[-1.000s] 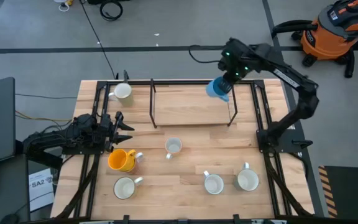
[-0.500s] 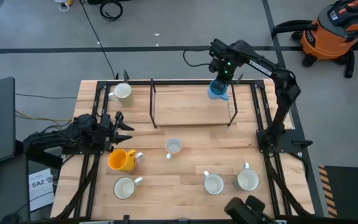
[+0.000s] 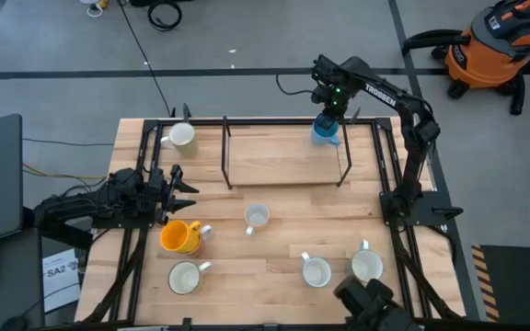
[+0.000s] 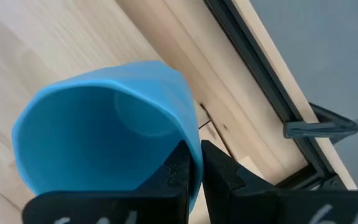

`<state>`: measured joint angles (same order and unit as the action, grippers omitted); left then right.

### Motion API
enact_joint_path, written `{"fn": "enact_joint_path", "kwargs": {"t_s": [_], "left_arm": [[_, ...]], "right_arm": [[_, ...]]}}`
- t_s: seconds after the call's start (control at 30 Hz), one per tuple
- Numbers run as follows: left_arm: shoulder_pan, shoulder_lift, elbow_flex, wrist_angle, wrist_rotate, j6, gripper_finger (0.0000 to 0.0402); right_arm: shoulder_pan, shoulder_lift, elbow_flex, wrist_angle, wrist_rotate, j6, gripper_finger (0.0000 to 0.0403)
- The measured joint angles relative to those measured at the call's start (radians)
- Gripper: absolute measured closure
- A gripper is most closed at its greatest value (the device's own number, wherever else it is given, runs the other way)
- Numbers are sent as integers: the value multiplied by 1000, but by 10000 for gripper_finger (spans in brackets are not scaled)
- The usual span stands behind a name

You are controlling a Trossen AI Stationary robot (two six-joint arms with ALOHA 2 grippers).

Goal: Place coffee mugs
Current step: Put the blue mug on the shelf

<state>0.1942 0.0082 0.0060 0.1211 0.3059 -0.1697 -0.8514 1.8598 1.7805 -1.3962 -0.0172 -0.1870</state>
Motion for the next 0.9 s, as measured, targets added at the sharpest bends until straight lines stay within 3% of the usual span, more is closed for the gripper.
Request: {"fn": "enact_joint_path", "kwargs": {"t_s": [0.9], "left_arm": [[0,0,0,0,0,0,230]], "right_arm": [[-9,53,0,-29,45,3,365]]}}
